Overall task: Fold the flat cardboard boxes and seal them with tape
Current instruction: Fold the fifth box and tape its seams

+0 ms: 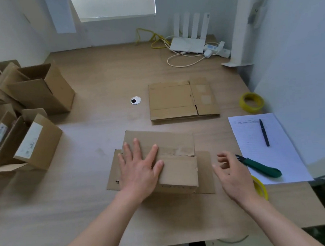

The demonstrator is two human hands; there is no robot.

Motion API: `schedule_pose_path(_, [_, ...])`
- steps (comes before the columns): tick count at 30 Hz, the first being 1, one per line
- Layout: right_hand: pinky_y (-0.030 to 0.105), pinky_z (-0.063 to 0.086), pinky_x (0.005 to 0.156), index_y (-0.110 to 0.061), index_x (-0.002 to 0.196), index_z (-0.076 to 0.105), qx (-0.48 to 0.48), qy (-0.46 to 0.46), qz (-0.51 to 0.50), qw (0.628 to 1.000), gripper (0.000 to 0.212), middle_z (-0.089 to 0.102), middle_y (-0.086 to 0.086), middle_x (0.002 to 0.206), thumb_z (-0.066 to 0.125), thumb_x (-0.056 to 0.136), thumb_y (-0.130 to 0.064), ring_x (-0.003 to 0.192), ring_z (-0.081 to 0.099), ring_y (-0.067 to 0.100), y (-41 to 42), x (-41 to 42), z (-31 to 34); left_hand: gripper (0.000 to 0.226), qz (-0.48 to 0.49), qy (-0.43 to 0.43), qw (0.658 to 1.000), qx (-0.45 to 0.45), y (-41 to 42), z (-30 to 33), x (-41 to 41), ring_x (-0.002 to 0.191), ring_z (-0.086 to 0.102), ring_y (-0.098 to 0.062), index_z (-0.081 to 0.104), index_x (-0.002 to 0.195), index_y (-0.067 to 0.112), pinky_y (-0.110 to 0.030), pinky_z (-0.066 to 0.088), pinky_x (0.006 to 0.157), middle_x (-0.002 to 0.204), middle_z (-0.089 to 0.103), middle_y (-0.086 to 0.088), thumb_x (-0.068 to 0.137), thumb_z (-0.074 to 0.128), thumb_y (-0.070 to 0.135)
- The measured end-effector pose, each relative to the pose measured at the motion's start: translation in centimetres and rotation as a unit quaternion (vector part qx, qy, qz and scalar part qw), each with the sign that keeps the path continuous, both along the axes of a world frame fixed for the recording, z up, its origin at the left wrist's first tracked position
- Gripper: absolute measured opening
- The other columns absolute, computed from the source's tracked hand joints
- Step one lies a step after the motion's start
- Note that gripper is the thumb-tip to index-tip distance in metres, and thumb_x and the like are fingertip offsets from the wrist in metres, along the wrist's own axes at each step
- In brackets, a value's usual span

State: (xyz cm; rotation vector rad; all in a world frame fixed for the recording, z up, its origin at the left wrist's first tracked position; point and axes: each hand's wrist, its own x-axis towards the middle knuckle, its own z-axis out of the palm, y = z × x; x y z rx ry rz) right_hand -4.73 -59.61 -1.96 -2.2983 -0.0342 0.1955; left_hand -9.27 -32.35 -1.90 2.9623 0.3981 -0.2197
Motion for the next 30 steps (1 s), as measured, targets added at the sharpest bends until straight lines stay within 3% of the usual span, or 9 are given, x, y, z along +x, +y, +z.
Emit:
schedule_pose_path(5, [0.026,0.044,0.077,-0.036,0.096,0.060,-0.180,0.021,0.122,0.976,0.026,0.060,-0.021,0.095,0.069,0.073,-0.029,0.092,0.055,0.010,-8.6,-2.2,-2.7,0.070,0.010,0.005,1.000,0.010,0.0,0.4,-0.1,0.148,-0.015,-0.037,0.004,0.150,0.051,-0.053,-0.003,0.120,0.164,-0.011,-0.008,0.084,0.000,0.073])
schedule_pose_path(8, [0.024,0.040,0.071,-0.037,0.084,0.052,-0.292,0.052,0.222,0.929,0.025,0.053,-0.023,0.089,0.055,0.062,-0.025,0.092,0.051,0.015,-11.5,-2.2,-3.6,0.067,0.016,0.007,1.000,0.008,-0.2,0.5,-0.2,0.149,-0.015,-0.034,0.007,0.150,0.052,-0.051,-0.003,0.120,0.164,-0.009,-0.006,0.086,0.004,0.073])
schedule_pose_path(10, [0.024,0.026,0.063,-0.033,0.076,0.042,-0.371,0.055,0.274,0.886,0.021,0.044,-0.021,0.081,0.044,0.059,-0.020,0.089,0.046,0.015,-12.6,-1.8,-4.3,0.065,0.019,0.005,1.000,0.008,-0.1,0.5,-0.1,0.149,-0.014,-0.034,0.010,0.150,0.053,-0.051,-0.002,0.120,0.165,-0.007,-0.006,0.088,0.009,0.072])
schedule_pose_path(12, [0.027,0.020,0.067,-0.035,0.083,0.048,-0.419,0.036,0.304,0.855,0.025,0.041,-0.019,0.087,0.042,0.066,-0.016,0.097,0.044,0.014,-13.3,-1.5,-5.0,0.064,0.021,0.003,1.000,0.009,-0.1,0.4,-0.2,0.149,-0.012,-0.034,0.012,0.150,0.053,-0.051,-0.002,0.119,0.165,-0.006,-0.006,0.089,0.010,0.072])
schedule_pose_path(15, [0.030,0.027,0.076,-0.032,0.096,0.056,-0.436,-0.001,0.328,0.838,0.021,0.050,-0.018,0.096,0.046,0.079,-0.024,0.103,0.045,0.013,-13.7,-0.8,-5.5,0.069,0.023,0.001,1.000,0.010,-0.2,0.4,-0.3,0.149,-0.011,-0.033,0.012,0.150,0.053,-0.051,-0.002,0.119,0.165,-0.004,-0.006,0.085,0.004,0.075])
schedule_pose_path(17, [0.031,0.030,0.078,-0.030,0.090,0.053,-0.332,0.003,0.299,0.895,0.005,0.054,-0.016,0.087,0.052,0.085,-0.032,0.093,0.050,0.013,-12.8,0.0,-4.3,0.070,0.026,-0.011,1.000,-0.001,-0.3,0.4,-0.3,0.149,-0.009,-0.033,0.016,0.150,0.052,-0.050,-0.001,0.119,0.165,-0.002,-0.007,0.085,0.005,0.075])
schedule_pose_path(20, [0.034,0.034,0.063,-0.024,0.077,0.054,-0.031,0.079,0.187,0.979,0.012,0.053,-0.001,0.067,0.064,0.082,-0.027,0.067,0.048,0.016,-9.3,1.3,0.8,0.073,0.028,-0.031,0.999,-0.023,-0.5,0.2,-0.4,0.150,-0.004,-0.031,0.025,0.149,0.049,-0.048,0.003,0.121,0.165,0.003,-0.006,0.084,0.007,0.075])
schedule_pose_path(25, [0.035,0.038,0.063,-0.017,0.083,0.062,0.188,0.038,0.228,0.955,0.012,0.058,0.022,0.078,0.058,0.073,-0.023,0.073,0.051,0.035,-1.8,2.5,9.5,0.061,0.034,-0.057,0.996,-0.060,-0.7,0.0,-0.5,0.150,-0.001,-0.027,0.033,0.146,0.048,-0.045,0.002,0.120,0.164,0.007,-0.003,0.090,0.023,0.070])
schedule_pose_path(30, [0.028,0.041,0.062,-0.009,0.083,0.064,0.255,0.066,0.278,0.924,0.014,0.057,0.020,0.070,0.059,0.071,-0.015,0.067,0.051,0.020,4.7,2.5,11.4,0.050,0.034,-0.085,0.990,-0.111,-0.7,0.7,-0.5,0.149,0.003,-0.025,0.045,0.141,0.045,-0.042,0.006,0.121,0.163,0.015,-0.003,0.093,0.045,0.060])
